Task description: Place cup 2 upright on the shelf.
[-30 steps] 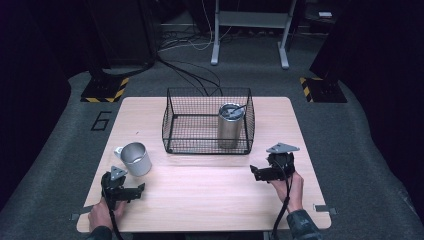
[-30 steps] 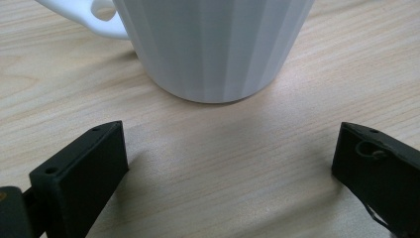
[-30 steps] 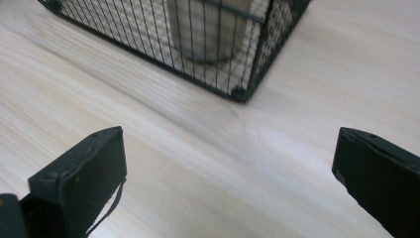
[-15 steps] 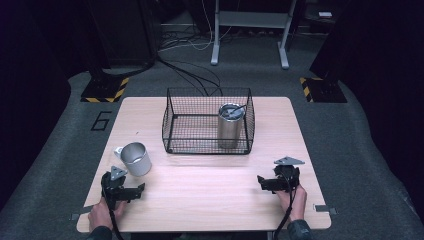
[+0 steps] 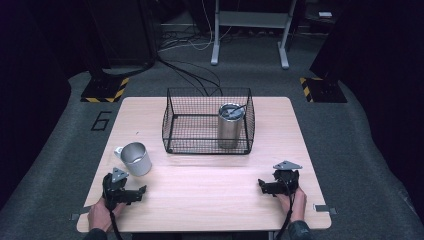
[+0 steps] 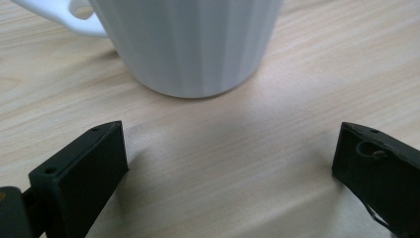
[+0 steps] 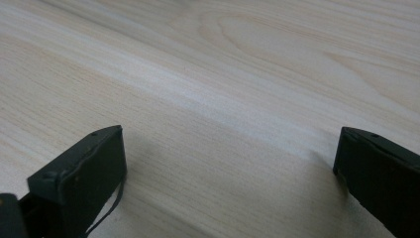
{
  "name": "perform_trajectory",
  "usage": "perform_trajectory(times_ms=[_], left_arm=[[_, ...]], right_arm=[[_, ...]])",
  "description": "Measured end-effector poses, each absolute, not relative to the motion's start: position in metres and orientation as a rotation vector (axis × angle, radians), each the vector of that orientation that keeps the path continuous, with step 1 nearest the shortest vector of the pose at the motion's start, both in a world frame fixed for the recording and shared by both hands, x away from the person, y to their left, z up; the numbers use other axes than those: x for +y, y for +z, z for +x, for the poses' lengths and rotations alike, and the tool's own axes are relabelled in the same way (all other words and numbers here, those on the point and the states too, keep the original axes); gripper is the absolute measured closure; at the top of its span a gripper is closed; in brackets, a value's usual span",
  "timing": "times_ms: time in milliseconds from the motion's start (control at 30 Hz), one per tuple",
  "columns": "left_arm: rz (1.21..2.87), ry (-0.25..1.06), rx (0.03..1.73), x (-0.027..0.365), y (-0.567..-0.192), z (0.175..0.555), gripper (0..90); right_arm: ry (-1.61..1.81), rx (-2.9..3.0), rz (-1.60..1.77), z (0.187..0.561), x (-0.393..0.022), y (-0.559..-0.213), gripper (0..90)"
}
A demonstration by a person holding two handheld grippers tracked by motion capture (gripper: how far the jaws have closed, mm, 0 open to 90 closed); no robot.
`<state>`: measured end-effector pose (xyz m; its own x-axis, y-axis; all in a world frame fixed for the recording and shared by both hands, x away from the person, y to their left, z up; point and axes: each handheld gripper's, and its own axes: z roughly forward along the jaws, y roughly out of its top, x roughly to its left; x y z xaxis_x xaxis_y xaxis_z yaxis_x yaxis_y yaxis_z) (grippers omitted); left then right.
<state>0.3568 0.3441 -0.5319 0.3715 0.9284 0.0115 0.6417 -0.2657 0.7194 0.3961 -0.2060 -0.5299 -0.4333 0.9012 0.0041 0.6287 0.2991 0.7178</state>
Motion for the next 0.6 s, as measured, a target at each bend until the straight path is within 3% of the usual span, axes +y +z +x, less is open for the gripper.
perform_trajectory(times_ms=[600], left_arm=[[2.023,0.573,1.383,0.362,-0.529,0.34,2.2]], right_arm=[[0.951,2.273,1.246,0.4,-0.213,-0.53,0.0]])
